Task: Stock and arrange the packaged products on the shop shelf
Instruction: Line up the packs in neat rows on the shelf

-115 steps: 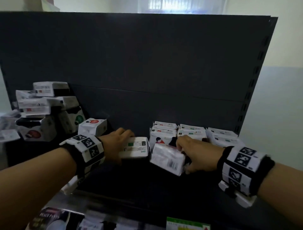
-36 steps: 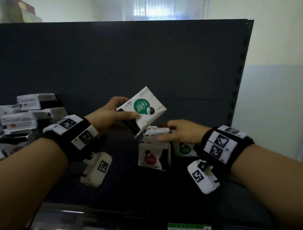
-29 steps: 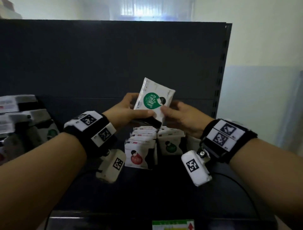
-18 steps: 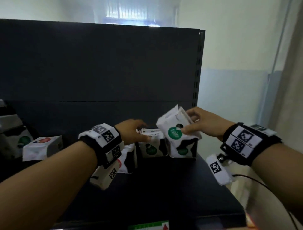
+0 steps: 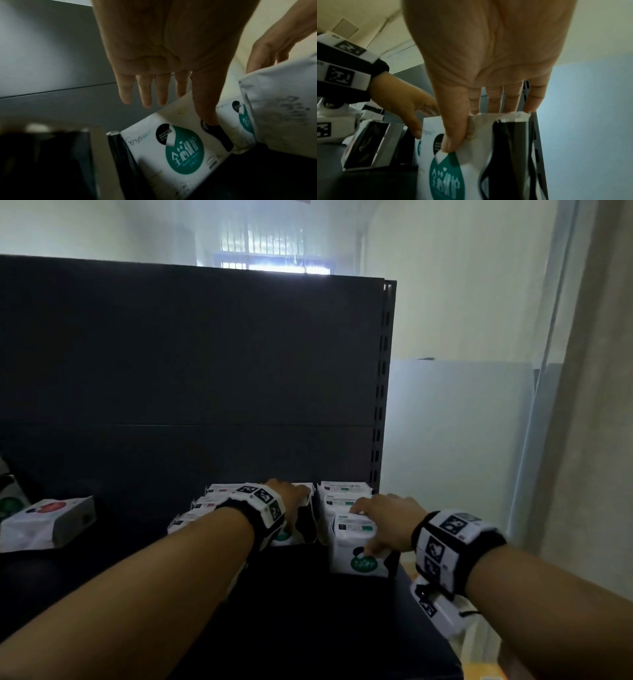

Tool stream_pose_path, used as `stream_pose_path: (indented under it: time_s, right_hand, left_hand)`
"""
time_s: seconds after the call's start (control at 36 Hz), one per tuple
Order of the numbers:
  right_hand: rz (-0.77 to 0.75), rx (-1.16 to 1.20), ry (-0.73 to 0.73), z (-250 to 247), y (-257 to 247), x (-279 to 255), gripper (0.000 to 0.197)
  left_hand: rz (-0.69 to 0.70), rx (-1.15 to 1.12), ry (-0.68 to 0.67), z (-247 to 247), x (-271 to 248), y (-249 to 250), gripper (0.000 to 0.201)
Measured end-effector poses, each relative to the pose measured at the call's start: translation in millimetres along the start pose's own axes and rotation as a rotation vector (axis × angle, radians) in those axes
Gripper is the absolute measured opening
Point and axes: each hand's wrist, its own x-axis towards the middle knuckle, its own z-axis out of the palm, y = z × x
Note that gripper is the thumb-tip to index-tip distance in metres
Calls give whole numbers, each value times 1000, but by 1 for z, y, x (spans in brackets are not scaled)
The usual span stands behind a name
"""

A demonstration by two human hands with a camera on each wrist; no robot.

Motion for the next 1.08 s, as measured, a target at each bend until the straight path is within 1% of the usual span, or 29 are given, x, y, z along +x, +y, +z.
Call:
stream_pose_path:
  time_s: [0.03, 0.08, 0.17, 0.33, 0.42, 0.5, 0.58, 0.67, 0.81, 0.89, 0.97, 1.08]
  right_hand:
    - [-1, -11, -5, -1, 0, 1, 78]
    - [-2, -35, -9, -2, 0, 4, 81]
    - [-9, -68, -28, -2, -2, 7, 79]
    - [-37, -132, -133, -8, -7, 11, 77]
    - [-50, -112, -165, -11, -8, 13, 76]
    - [-48, -105, -166, -11, -8, 12, 77]
    - [-42, -112, -177, -10, -7, 12, 79]
    - [-29, -93, -175, -9, -7, 11, 79]
    - [-21, -95, -149, -6, -8, 13, 78]
    - [-2, -90, -123, -4, -7, 15, 76]
    - [0, -73, -124, -2, -7, 15, 75]
    - [0, -61, -141, -2, -6, 16, 77]
  left_hand:
    - [0, -17, -23, 0, 1, 2, 57]
    - [3, -28, -45, 0, 4, 6, 50]
    - [14, -6, -31, 0, 6, 10, 41]
    - [-5, 53, -46, -4, 9, 12, 41]
    - [-5, 56, -41, -4, 8, 13, 41]
    - [-28, 40, -68, -6, 6, 13, 30]
    - [-41, 19, -70, -6, 5, 13, 32]
    - [-41, 2, -33, -5, 4, 14, 32]
    - [0, 17, -50, -6, 5, 22, 24]
    - [25, 28, -68, -6, 6, 22, 24]
    - [34, -13, -74, -4, 6, 21, 30]
    - [58, -92, -28, 3, 5, 16, 34]
